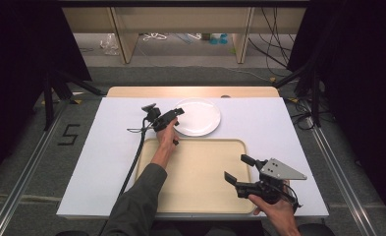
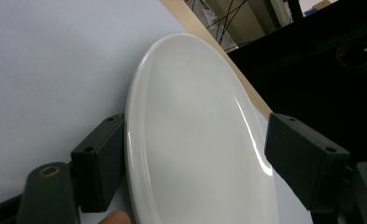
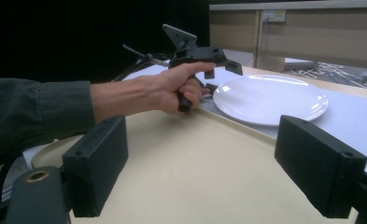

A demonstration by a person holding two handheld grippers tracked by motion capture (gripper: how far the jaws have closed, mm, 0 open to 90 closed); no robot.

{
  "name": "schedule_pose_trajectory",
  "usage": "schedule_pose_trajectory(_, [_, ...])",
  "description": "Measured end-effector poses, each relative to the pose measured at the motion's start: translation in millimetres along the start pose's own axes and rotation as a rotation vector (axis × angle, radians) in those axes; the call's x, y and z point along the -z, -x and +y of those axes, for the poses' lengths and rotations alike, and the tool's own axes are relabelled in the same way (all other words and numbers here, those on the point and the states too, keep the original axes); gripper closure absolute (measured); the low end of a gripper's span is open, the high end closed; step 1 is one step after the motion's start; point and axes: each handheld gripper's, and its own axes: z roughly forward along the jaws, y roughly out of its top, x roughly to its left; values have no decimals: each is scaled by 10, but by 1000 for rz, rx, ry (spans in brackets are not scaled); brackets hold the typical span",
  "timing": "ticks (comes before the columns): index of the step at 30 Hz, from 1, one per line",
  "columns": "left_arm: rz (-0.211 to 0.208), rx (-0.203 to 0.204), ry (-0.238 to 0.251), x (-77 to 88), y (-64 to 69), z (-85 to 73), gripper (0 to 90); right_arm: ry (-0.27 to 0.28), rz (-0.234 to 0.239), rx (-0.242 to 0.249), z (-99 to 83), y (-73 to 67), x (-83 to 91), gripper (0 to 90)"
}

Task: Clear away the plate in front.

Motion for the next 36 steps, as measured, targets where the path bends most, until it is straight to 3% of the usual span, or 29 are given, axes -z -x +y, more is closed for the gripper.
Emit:
schedule_pose_trajectory(3, [5,-7,0,-1,0,-1,228,-13,-7,3,3,-1,6,184])
schedule_pose_trajectory(4, [12,-5,0,1,1,-2,235,18,-17,-2,-6,-9,-14,184])
schedule_pose_trajectory(5, [21,-6,0,1,3,-2,255,-3,-1,3,1,-2,-2,183])
schedule_pose_trajectory(9, [64,-4,-1,13,-1,2,359,-3,7,7,0,-2,-6,183])
schedule_pose_trajectory(10, [77,-6,-2,17,1,3,420,-3,8,8,1,-1,-7,183])
schedule_pose_trajectory(11, [85,-3,-3,16,2,2,420,-3,8,8,1,-1,-7,183])
schedule_pose_trajectory(16, [142,14,-7,26,-6,10,629,-12,8,3,-1,-6,-6,182])
schedule_pose_trajectory(25, [176,64,1,35,-36,2,772,-11,5,5,2,-3,0,184])
schedule_pose_trajectory(27, [170,67,-8,47,-54,-3,798,-10,6,4,1,-3,0,184])
schedule_pose_trajectory(29, [147,84,14,40,-69,-25,806,-1,11,-2,-1,-3,-9,186])
schedule_pose_trajectory(32, [95,145,15,59,-138,-49,825,-7,15,-9,-1,-1,-7,187])
schedule_pose_trajectory(36, [29,186,32,81,-192,-71,854,7,16,-12,-2,0,-6,189])
